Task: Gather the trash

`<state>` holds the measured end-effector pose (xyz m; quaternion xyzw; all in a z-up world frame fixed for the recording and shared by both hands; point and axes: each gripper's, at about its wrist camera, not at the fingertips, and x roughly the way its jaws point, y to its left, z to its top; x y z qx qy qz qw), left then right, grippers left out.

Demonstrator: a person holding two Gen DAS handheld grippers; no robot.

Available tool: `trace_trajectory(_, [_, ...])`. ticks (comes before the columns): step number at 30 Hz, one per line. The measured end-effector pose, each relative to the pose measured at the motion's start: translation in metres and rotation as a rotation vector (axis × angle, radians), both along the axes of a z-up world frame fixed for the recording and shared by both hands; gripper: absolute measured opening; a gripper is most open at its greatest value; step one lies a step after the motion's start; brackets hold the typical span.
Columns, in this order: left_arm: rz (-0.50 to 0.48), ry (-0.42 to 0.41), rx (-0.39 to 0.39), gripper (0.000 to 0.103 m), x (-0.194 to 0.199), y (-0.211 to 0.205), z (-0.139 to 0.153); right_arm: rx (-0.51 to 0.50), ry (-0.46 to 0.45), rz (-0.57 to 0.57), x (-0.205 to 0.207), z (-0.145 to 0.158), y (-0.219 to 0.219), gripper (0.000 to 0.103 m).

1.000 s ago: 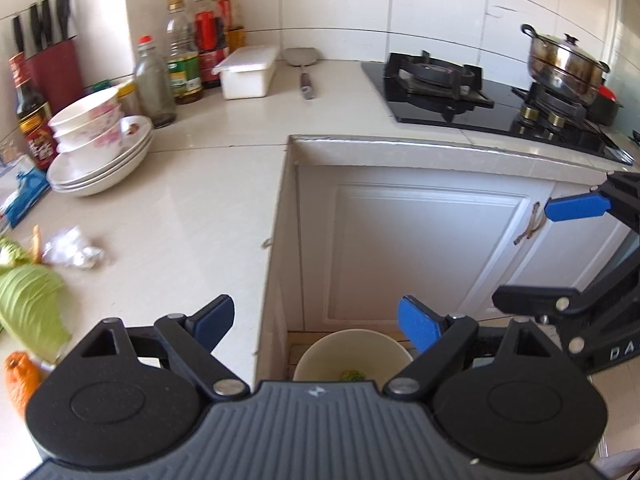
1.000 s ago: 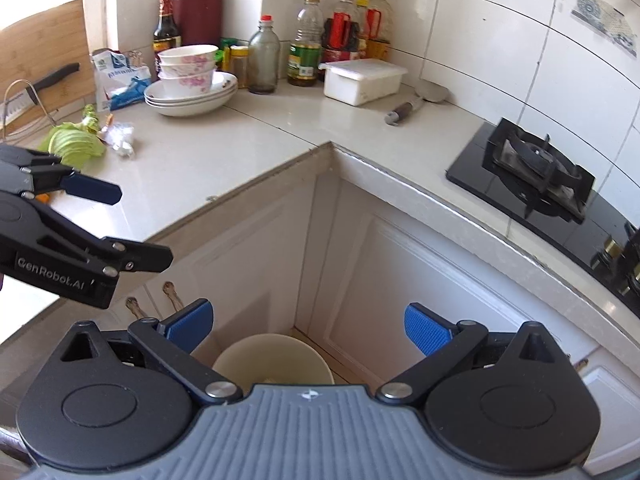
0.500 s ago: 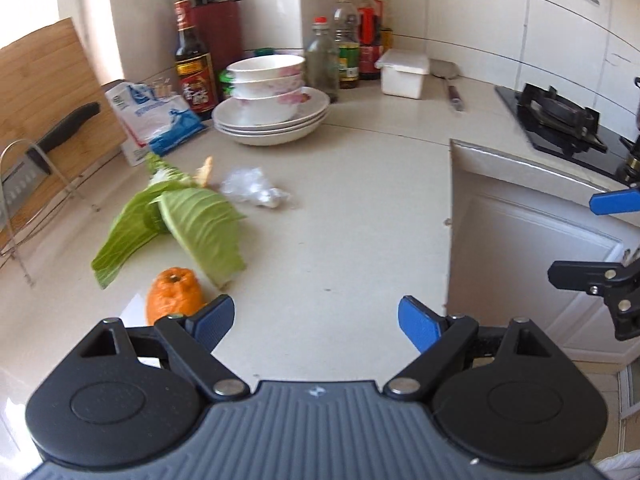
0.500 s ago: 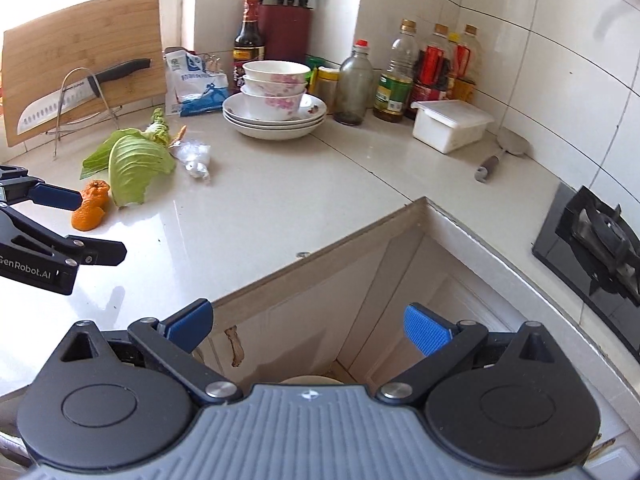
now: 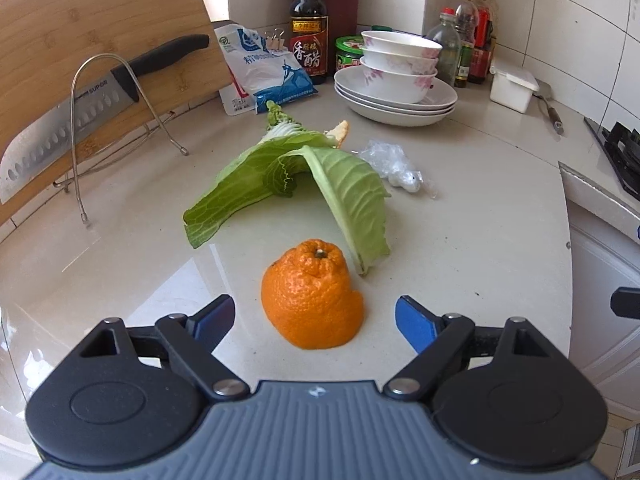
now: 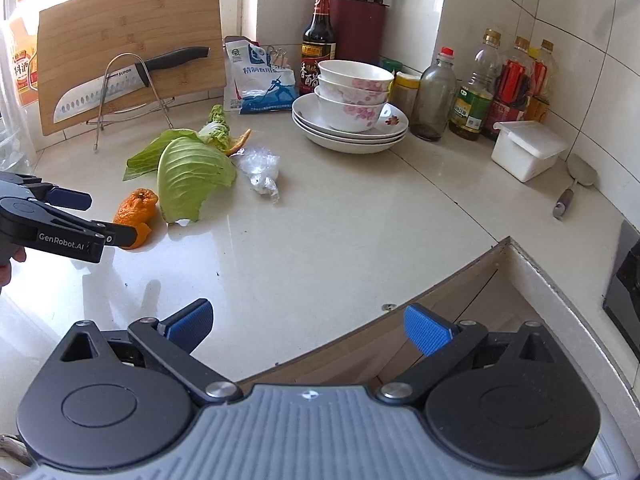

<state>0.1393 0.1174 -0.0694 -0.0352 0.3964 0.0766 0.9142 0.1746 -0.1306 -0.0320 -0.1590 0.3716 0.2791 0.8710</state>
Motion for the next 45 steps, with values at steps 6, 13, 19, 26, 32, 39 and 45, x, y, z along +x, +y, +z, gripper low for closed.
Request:
trace_trajectory(6, [0.004, 0.007, -0.056, 0.078, 0.016, 0.016, -0.01, -0.012, 0.023, 0.023, 0.011, -0.006, 0.014, 0.103])
trace_trajectory(13, [0.0, 0.017, -0.118, 0.071, 0.024, 0.026, -0.016, -0.016, 0.037, 0.053, 0.026, -0.01, 0.03, 0.103])
trace_trajectory(19, [-0.011, 0.014, -0.161, 0.056, 0.025, 0.03, -0.014, -0.017, 0.042, 0.085, 0.04, -0.014, 0.044, 0.103])
trace_trajectory(26, [0.004, 0.023, -0.171, 0.051, 0.018, 0.03, -0.011, -0.011, 0.053, 0.13, 0.062, -0.021, 0.059, 0.103])
trace_trajectory(32, [0.035, 0.021, -0.153, 0.051, 0.013, 0.032, -0.007, -0.022, 0.07, 0.158, 0.087, -0.035, 0.078, 0.095])
trace_trajectory(39, [0.078, 0.015, -0.143, 0.051, 0.014, 0.038, -0.002, -0.027, 0.063, 0.192, 0.113, -0.047, 0.098, 0.086])
trace_trajectory(45, [0.105, 0.014, -0.135, 0.051, 0.016, 0.042, 0.0, -0.016, 0.053, 0.224, 0.132, -0.051, 0.116, 0.079])
